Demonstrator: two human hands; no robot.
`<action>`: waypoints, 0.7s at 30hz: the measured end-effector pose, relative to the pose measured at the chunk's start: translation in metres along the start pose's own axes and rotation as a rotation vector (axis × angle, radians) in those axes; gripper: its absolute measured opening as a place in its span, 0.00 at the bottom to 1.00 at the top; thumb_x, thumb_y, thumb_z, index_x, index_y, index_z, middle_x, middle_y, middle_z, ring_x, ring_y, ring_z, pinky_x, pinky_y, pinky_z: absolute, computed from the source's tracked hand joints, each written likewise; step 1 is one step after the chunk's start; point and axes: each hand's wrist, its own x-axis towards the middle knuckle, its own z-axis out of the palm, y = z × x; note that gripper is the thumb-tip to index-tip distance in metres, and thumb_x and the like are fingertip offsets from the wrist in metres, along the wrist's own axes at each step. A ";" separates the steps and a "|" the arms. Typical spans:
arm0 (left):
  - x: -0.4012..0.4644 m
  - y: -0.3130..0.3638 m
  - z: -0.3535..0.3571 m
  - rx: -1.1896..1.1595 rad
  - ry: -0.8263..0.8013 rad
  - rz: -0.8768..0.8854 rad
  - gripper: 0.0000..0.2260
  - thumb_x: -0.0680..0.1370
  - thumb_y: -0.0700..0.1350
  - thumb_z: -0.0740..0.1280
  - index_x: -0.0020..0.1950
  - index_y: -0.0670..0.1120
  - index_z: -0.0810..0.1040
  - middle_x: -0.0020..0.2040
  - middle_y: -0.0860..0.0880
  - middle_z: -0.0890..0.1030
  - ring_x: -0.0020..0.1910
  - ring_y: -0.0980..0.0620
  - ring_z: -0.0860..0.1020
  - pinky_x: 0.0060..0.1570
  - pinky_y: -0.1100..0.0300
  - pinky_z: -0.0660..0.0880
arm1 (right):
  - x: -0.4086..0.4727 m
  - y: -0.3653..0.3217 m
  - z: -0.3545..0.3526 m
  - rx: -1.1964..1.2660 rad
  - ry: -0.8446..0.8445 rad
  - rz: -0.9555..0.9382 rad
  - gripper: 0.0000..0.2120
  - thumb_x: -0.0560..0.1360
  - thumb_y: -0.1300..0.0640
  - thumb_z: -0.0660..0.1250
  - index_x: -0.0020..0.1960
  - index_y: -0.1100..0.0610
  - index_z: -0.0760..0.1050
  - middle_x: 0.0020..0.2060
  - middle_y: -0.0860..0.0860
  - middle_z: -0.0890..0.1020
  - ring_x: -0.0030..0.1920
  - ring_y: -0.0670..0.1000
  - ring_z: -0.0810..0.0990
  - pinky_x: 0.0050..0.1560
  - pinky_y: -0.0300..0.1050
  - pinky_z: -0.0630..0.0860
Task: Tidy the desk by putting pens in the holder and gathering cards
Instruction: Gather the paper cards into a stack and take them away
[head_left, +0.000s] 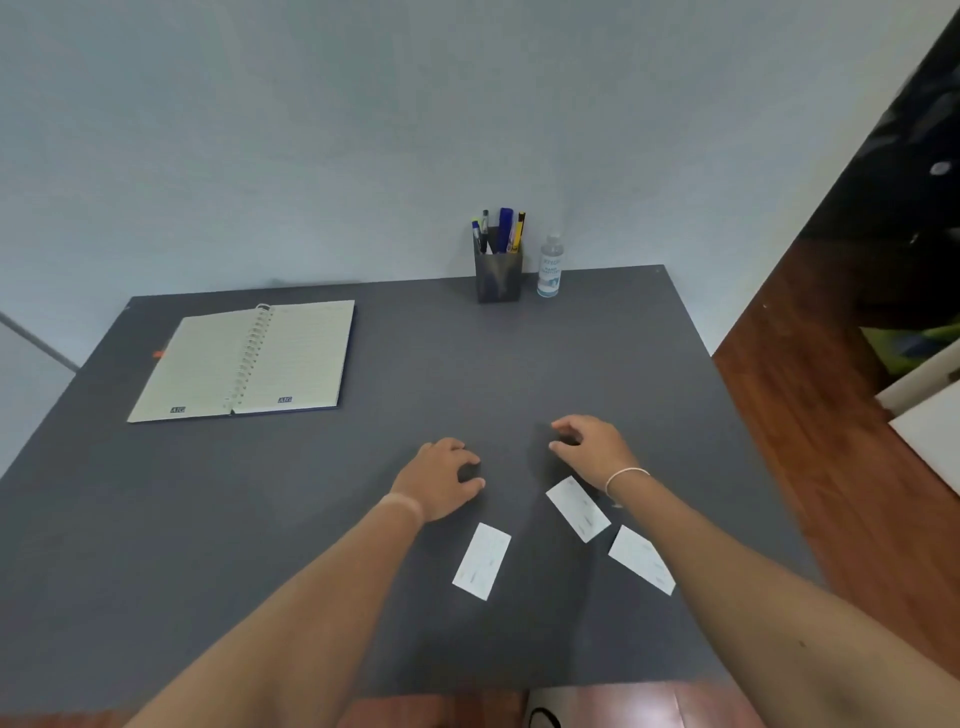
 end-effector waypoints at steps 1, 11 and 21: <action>-0.004 -0.001 0.002 0.002 -0.007 0.011 0.20 0.76 0.54 0.64 0.67 0.50 0.73 0.71 0.49 0.67 0.70 0.46 0.63 0.70 0.53 0.63 | -0.005 0.001 0.002 -0.018 -0.004 0.018 0.15 0.73 0.58 0.67 0.60 0.57 0.77 0.56 0.54 0.80 0.58 0.53 0.78 0.59 0.41 0.71; -0.046 -0.009 0.019 0.152 -0.119 0.215 0.33 0.68 0.61 0.69 0.71 0.58 0.65 0.73 0.53 0.62 0.71 0.49 0.60 0.70 0.53 0.60 | -0.056 0.003 0.015 -0.395 -0.134 0.082 0.26 0.74 0.63 0.60 0.71 0.51 0.66 0.67 0.53 0.69 0.69 0.55 0.67 0.68 0.47 0.66; -0.054 -0.008 0.025 0.312 -0.145 0.245 0.37 0.68 0.58 0.71 0.74 0.56 0.60 0.73 0.50 0.60 0.71 0.46 0.60 0.68 0.50 0.63 | -0.069 0.003 0.017 -0.645 -0.251 -0.065 0.34 0.74 0.69 0.56 0.74 0.45 0.57 0.76 0.46 0.57 0.72 0.56 0.62 0.70 0.47 0.64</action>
